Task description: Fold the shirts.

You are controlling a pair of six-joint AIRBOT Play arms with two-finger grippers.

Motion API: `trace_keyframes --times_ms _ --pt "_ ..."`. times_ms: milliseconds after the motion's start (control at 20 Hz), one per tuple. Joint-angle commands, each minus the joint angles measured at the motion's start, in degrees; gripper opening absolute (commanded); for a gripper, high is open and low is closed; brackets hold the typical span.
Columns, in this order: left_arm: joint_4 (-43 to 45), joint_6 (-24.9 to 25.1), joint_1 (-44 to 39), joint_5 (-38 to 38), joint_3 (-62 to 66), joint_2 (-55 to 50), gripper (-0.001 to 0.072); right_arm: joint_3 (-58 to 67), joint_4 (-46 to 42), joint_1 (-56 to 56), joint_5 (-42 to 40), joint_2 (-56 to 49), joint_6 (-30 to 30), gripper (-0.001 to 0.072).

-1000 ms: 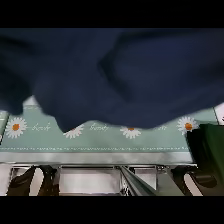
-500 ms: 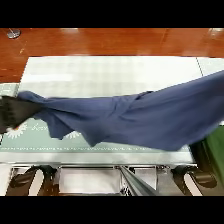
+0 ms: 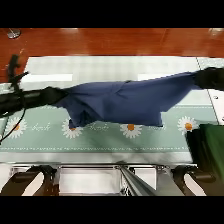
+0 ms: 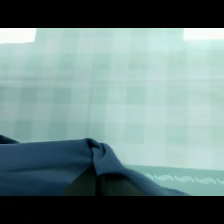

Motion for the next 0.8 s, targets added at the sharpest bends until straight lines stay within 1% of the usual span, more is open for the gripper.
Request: trace_keyframes --times_ms 0,150,250,350,400,450,500,550,650,700,750 --pt "0.4 0.8 -4.9 11.6 5.4 -15.1 0.0035 0.3 5.4 -1.3 -9.0 -12.3 0.1 0.0024" --pt "0.3 0.7 -5.2 10.5 14.0 -26.9 0.0035 5.4 10.4 -2.7 -11.1 -22.9 -1.9 0.0025" --pt "0.2 -0.2 -5.2 10.3 18.9 -32.2 0.0035 10.0 12.3 -3.0 -11.2 -29.9 -1.9 0.0025" --pt "0.1 -1.0 -5.4 8.4 23.0 -35.9 0.0035 13.6 15.5 -2.9 -12.8 -36.0 0.3 0.0025" --pt "0.1 -1.0 -5.8 6.9 24.5 -37.3 0.0051 15.1 19.2 -2.9 -13.4 -38.7 0.9 0.0026" --pt "0.2 -1.0 -6.0 4.3 25.9 -38.5 0.0311 16.3 23.3 -2.9 -13.4 -40.9 0.9 0.0153" --pt "0.3 -1.5 -5.9 1.1 27.2 -39.2 0.0694 17.7 26.8 -3.4 -11.9 -42.9 0.6 0.0533" --pt "1.7 -2.5 -4.7 -3.8 28.9 -39.5 0.0703 19.4 28.3 -4.2 -8.9 -44.1 -0.3 0.0624" --pt "7.7 -7.6 0.1 -16.3 32.9 -39.2 0.0703 22.7 26.8 -7.8 -0.1 -44.0 -2.6 0.0624" --pt "11.3 -9.6 3.0 -22.5 33.9 -38.8 0.0702 23.7 24.6 -10.6 5.2 -43.0 -4.0 0.0624" --pt "14.8 -10.3 6.3 -27.9 33.6 -37.8 0.0702 23.6 21.0 -13.6 9.8 -41.5 -5.3 0.0624"
